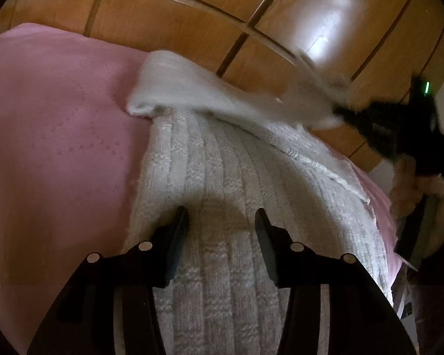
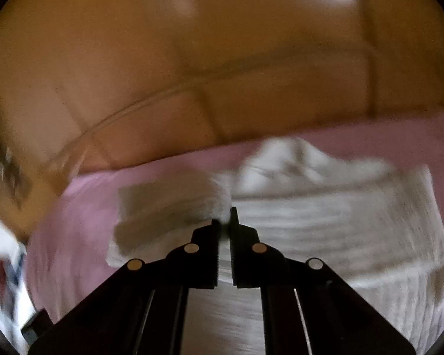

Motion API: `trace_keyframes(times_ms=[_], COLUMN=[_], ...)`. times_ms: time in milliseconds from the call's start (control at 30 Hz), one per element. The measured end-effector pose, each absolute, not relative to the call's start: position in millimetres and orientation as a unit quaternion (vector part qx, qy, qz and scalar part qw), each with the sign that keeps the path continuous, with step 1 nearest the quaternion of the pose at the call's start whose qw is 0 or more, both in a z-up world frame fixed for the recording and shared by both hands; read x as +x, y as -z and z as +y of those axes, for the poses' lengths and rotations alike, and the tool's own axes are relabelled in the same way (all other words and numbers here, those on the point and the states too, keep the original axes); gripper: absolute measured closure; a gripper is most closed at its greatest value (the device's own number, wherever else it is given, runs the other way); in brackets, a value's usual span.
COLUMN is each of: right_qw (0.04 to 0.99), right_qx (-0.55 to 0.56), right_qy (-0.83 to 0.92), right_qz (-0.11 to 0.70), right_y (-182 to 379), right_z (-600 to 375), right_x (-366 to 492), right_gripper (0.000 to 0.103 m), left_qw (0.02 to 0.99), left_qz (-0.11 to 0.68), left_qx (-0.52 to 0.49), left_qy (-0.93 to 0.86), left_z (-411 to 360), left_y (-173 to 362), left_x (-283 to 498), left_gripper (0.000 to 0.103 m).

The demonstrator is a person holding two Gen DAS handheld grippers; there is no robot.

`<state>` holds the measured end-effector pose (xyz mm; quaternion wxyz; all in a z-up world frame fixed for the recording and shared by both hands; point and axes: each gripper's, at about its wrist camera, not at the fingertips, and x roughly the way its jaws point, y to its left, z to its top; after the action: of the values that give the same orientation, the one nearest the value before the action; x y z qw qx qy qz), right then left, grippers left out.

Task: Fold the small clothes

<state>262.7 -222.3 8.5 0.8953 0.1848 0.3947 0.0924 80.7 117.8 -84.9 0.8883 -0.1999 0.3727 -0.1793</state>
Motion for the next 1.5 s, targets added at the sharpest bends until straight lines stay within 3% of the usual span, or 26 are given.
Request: trace_keyframes(times_ms=[100,167,200,333,467,500,567,633,700,833,933,1233,1300,1400,1500], right_qw=[0.869,0.862,0.862,0.863,0.859,0.857,0.854,0.844,0.841,0.881,0.872,0.87,0.869,0.874,0.89], right_qx=[0.255,0.275,0.281,0.298,0.314,0.317,0.314,0.319,0.317,0.27,0.267,0.254,0.253,0.238,0.205], right_qy=[-0.064,-0.047,-0.046,-0.06,-0.055,-0.052,-0.033,-0.014,-0.005,0.017,0.027,0.04,0.037,0.05,0.073], right_qz=[0.419,0.422,0.42,0.405,0.401,0.402,0.413,0.43,0.439,0.389,0.409,0.421,0.423,0.42,0.401], right_y=[22,39,42,49,47,49,51,57,57,27,43,65,61,48,29], right_z=[-273,-295,-300,-313,-320,-321,-321,-326,-332,-337,-344,-343,-343,-345,-341], right_x=[260,250,246,228,234,238,249,260,267,246,244,240,239,229,216], right_gripper=[0.093,0.065,0.039,0.032,0.032,0.036,0.054,0.087,0.096,0.097,0.097,0.097,0.091,0.071,0.064], left_qw=[0.888,0.884,0.882,0.876,0.88,0.879,0.873,0.867,0.869,0.874,0.859,0.892,0.901,0.911,0.92], left_qz=[0.378,0.39,0.393,0.395,0.393,0.393,0.402,0.407,0.406,0.382,0.398,0.399,0.386,0.363,0.344], left_qx=[-0.195,-0.183,-0.183,-0.193,-0.182,-0.184,-0.199,-0.217,-0.232,-0.283,-0.305,-0.208,-0.194,-0.192,-0.183], left_qy=[0.176,0.18,0.184,0.198,0.196,0.196,0.193,0.189,0.166,0.102,0.1,0.051,0.038,0.033,0.035], left_z=[116,112,111,104,95,94,94,96,101,130,140,147,154,163,161], left_y=[83,77,74,61,56,56,59,61,61,58,70,63,53,37,19], left_x=[83,84,86,100,126,132,150,165,184,203,206,162,156,154,168], left_gripper=[0.057,0.047,0.044,0.04,0.04,0.04,0.033,0.032,0.032,0.032,0.032,0.029,0.029,0.029,0.029])
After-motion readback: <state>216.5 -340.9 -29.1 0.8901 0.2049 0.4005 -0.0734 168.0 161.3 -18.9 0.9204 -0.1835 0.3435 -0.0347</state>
